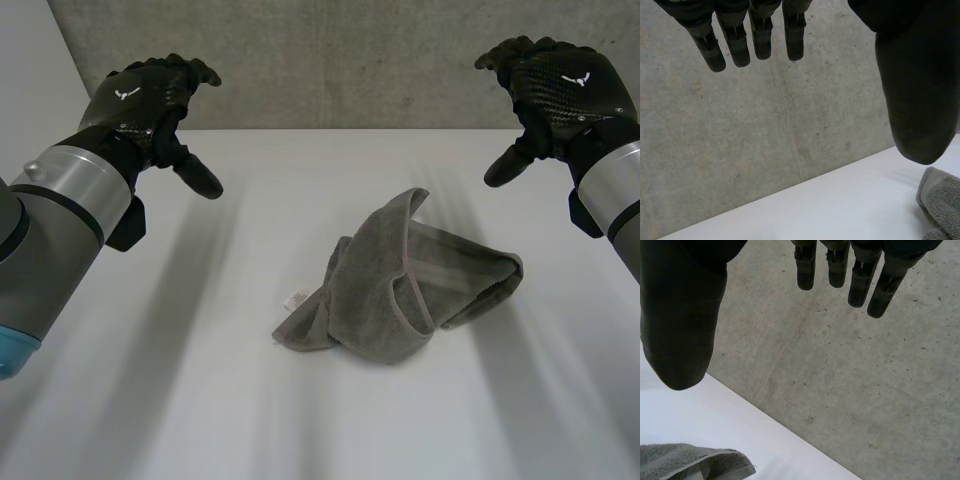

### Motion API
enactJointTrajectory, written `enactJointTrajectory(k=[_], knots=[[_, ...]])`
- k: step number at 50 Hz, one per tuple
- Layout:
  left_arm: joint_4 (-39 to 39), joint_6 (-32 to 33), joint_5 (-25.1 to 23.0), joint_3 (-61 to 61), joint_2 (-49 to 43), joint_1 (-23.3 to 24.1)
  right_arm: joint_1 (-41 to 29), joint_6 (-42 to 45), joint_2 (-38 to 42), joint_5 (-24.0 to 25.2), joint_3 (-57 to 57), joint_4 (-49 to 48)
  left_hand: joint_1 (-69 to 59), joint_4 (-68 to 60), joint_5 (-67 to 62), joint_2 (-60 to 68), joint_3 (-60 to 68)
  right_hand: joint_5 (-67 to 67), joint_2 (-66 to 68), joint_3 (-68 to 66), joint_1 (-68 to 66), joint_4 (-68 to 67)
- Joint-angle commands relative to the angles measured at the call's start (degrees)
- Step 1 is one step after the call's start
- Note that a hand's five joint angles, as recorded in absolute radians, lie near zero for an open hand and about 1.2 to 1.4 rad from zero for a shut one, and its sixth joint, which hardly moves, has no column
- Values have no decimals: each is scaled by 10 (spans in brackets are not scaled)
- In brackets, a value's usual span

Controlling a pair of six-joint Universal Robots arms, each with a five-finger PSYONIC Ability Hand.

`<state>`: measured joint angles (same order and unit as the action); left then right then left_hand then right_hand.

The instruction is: Fold the towel.

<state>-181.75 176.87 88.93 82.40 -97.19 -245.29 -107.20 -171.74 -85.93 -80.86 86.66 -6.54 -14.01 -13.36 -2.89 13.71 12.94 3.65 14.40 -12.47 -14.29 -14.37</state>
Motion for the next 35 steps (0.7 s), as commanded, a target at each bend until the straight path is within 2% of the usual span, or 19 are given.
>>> enactJointTrajectory(k=[1, 7, 9, 10, 12, 17, 24, 28, 35], knots=[[-11, 4, -5, 3, -24, 5, 4, 2, 4, 2, -3, 0, 40, 34, 29, -37, -29, -37, -44, 25, 43, 44], [-15, 32, -25, -2, -65, 19, 30, 32, 7, 4, -2, 0, 40, 34, 29, -37, -29, -37, -44, 25, 43, 44], [-21, 60, -72, -14, -105, 33, 36, 45, 14, 4, 0, 0, 40, 34, 29, -37, -29, -37, -44, 25, 43, 44], [-21, 60, -72, -14, -106, 33, 39, 60, 25, 5, 2, 2, 40, 34, 29, -37, -29, -37, -44, 25, 43, 44], [-27, 84, -110, -32, -149, 53, 41, 75, 36, 4, 3, 5, 40, 34, 29, -37, -29, -37, -44, 25, 43, 44], [-28, 118, -137, -66, -215, 84, 45, 133, 79, 4, 18, 17, 40, 34, 29, -37, -29, -37, -44, 25, 43, 44], [-31, 175, -142, -87, -279, 104, 45, 173, 139, 11, 48, 37, 40, 34, 29, -37, -29, -37, -44, 25, 43, 44], [-30, 218, -141, -102, -320, 113, 45, 175, 185, 34, 54, 33, 33, 34, 22, -30, -29, -37, -44, 25, 43, 44], [-29, 235, -137, -117, -358, 114, 38, 156, 258, 58, 14, 29, 26, 34, 15, -23, -29, -37, -44, 25, 43, 44]])
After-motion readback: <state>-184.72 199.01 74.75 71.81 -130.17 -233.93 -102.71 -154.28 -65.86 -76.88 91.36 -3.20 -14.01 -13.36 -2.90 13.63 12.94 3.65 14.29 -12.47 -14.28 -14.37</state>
